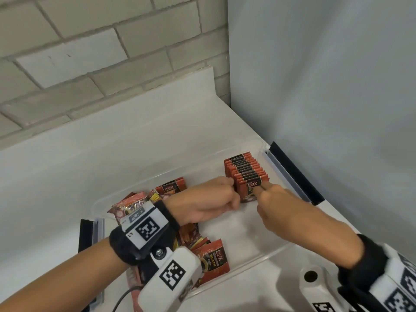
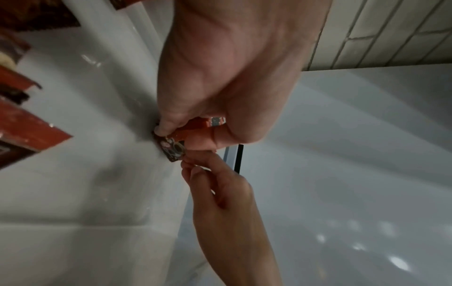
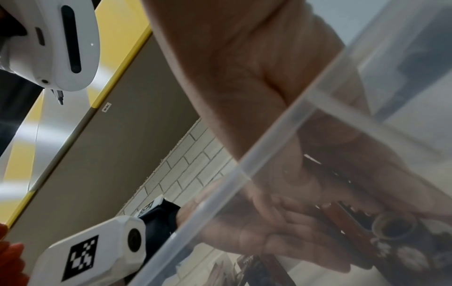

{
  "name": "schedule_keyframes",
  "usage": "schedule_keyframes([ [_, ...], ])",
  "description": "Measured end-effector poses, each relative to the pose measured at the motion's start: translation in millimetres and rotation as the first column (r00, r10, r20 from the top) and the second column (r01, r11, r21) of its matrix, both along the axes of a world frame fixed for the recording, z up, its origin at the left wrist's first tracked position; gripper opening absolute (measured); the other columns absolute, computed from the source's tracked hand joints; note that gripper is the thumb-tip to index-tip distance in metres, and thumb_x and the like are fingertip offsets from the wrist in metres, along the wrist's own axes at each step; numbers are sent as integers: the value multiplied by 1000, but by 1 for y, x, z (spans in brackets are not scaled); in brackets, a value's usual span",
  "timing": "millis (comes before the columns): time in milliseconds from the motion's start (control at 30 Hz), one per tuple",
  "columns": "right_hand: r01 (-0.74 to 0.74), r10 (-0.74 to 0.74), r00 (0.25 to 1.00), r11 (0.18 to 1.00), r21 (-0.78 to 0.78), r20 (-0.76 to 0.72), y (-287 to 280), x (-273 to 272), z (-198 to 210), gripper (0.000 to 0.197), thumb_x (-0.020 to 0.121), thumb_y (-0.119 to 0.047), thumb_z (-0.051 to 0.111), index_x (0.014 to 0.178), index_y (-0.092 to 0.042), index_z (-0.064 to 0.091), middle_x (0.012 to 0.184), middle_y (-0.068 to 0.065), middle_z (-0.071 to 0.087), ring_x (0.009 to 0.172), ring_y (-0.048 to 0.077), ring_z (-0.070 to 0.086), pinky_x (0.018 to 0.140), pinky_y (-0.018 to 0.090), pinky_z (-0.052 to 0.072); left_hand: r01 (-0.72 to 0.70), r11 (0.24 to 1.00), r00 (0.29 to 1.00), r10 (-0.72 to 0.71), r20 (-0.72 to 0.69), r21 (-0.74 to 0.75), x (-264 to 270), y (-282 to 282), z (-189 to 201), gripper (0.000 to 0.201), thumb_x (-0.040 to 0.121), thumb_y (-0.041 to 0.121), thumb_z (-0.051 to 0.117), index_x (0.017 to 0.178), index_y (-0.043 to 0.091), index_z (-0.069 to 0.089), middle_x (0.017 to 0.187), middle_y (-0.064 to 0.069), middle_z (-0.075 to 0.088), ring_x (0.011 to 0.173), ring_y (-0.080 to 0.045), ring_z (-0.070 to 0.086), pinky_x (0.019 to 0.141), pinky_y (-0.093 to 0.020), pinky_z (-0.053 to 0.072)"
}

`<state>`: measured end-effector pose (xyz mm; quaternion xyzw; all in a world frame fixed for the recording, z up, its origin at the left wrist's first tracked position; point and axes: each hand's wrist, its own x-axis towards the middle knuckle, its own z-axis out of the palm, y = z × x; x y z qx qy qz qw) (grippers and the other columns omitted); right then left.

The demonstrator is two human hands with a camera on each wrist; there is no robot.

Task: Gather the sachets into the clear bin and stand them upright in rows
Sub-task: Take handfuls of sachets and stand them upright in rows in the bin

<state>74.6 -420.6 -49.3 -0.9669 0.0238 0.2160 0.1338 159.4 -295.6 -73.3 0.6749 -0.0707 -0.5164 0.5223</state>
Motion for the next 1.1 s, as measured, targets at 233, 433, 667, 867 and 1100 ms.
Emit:
schedule_keyframes([
  [233,7,-8,1000,1000,15,15,-2,-2,2,38,101,-8,40,138,-13,39,137,7,41,116,21,51,91,25,42,-68,997,997,67,24,35,-1,-5,4,48,83,-24,32,61,10,57,46,9,49,52,-2,48,69,-15,39],
  [433,22,-23,999,999,43,29,-4,-2,0,36,100,-7,40,136,-13,41,134,6,42,94,15,45,77,20,36,-134,989,991,134,13,57,0,-8,1,54,80,-24,33,123,2,52,105,-8,60,96,-12,55,72,-14,47],
  [667,37,-40,998,998,47,46,-5,-5,5,38,101,-8,38,139,-12,39,138,6,41,115,21,51,89,25,43,-144,988,990,144,10,47,-6,-6,4,69,82,-26,26,33,12,55,41,11,46,52,-4,44,53,-9,35],
  [867,58,-59,997,998,24,40,-4,-3,3,35,100,-7,39,134,-11,42,136,7,41,113,24,53,89,28,45,-191,981,976,194,-98,37,-10,-9,-7,50,68,-22,36,104,9,48,104,-9,44,101,-19,39,70,-22,32],
  [1100,4,-6,998,1000,29,60,-5,-4,1,36,101,-12,41,137,-12,41,135,6,43,112,21,53,89,25,44,-109,994,991,111,-81,29,-10,-3,2,40,81,-25,29,94,4,53,104,-10,49,103,-15,48,78,-17,39],
])
